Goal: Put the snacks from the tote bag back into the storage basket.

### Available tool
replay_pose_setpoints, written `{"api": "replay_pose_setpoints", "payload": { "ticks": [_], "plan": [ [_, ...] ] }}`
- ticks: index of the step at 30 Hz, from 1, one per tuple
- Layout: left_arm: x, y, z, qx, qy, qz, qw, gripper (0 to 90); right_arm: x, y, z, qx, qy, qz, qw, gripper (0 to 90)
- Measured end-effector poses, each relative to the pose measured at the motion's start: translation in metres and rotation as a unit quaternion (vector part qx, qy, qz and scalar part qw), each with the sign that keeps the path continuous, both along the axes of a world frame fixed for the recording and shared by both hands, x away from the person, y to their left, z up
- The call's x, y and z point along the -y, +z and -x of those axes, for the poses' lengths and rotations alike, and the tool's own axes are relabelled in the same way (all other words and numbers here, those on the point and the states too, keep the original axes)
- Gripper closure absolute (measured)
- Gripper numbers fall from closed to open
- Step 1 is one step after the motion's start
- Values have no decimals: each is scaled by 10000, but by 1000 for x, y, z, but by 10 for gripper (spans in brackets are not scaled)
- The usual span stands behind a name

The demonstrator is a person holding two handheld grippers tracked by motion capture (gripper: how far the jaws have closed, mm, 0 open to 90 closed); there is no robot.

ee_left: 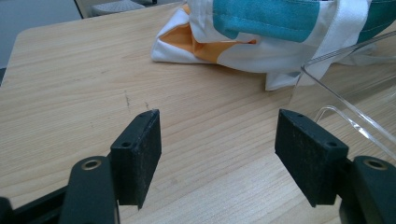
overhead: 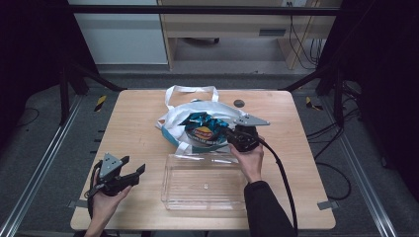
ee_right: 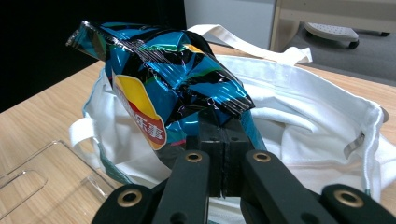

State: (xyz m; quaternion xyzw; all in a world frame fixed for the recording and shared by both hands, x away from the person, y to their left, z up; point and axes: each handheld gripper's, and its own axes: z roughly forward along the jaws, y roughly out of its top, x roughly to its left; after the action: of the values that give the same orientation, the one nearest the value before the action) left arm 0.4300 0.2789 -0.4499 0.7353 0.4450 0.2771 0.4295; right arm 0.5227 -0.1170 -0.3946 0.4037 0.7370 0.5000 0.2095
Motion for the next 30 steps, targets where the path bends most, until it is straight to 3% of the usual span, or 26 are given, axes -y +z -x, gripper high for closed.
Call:
{"api": "replay_pose_setpoints", "payload": {
  "ticks": [5, 10, 30],
  "plan": [
    [0, 0, 0, 0, -6, -5, 10000, 313, 0, 3, 3, 115, 122, -74, 9998, 900],
    [0, 0, 0, -1, 1, -3, 10000, 314, 3, 10, 9, 415, 184, -223, 9987, 900],
    [0, 0, 0, 4, 2, -6, 10000, 314, 11, 34, 21, 832, 299, -598, 9943, 900]
  ]
}}
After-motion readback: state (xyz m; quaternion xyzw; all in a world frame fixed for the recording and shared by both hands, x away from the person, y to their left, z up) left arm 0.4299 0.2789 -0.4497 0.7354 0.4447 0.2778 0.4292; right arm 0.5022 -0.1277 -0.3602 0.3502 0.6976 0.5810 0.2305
